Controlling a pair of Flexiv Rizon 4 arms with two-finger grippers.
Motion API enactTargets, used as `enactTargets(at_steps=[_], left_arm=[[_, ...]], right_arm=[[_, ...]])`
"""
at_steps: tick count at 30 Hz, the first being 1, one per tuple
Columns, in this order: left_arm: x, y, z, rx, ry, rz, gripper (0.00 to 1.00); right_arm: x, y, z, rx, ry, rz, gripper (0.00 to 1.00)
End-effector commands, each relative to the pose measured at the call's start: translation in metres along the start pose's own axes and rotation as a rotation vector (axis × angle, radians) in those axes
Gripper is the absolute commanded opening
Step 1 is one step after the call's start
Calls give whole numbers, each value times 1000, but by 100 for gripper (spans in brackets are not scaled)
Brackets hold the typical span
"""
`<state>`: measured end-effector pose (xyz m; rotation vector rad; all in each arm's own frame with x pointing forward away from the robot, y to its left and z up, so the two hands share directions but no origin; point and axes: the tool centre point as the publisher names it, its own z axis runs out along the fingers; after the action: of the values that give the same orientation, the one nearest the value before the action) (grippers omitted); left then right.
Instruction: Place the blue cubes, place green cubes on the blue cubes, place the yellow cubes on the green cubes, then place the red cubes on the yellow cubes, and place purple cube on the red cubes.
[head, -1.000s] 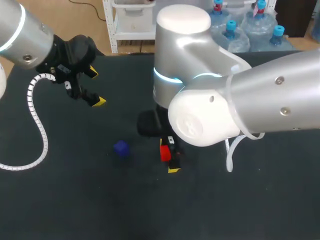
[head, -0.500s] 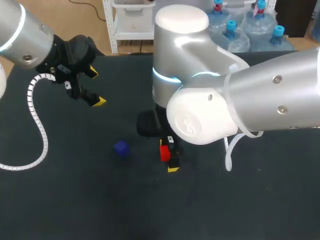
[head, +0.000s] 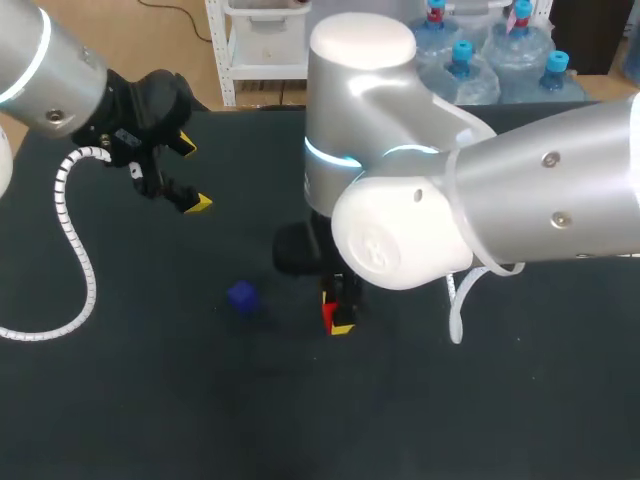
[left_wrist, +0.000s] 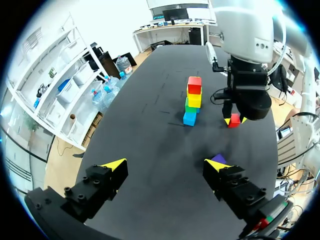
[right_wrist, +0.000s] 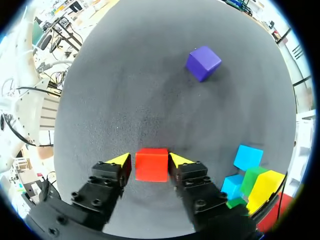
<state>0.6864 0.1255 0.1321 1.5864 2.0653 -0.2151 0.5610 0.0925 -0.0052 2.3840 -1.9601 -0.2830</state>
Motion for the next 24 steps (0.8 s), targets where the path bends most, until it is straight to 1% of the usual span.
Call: enactTargets(at_steps=[1,9,10,11,13,15,16,18,21,24], left_arm=[[1,1,0,3,-4,3,100],[1,1,0,3,-4,3,100],[1,1,0,3,-4,3,100],[1,1,0,3,-4,3,100],[1,1,0,3,-4,3,100],[1,1,0,3,-4,3,100],[1,1,0,3,-4,3,100],[1,1,0,3,-4,3,100],[1,1,0,3,-4,3,100],[1,1,0,3,-4,3,100]], right_arm=[[1,0,0,-2,-1,0,100],[1,2,1,5,9,0,100],[1,2,1,6,11,-2,82],[1,2,1,6,12,-3,47],[1,2,1,8,15,-6,37],[1,2,2,6,17,-8,16],[1,2,2,5,17,-9,9],[1,1,2,3,16,-11,0],[1,1,3,3,12,-14,0],[2,1,0,7,-42,-23,0]])
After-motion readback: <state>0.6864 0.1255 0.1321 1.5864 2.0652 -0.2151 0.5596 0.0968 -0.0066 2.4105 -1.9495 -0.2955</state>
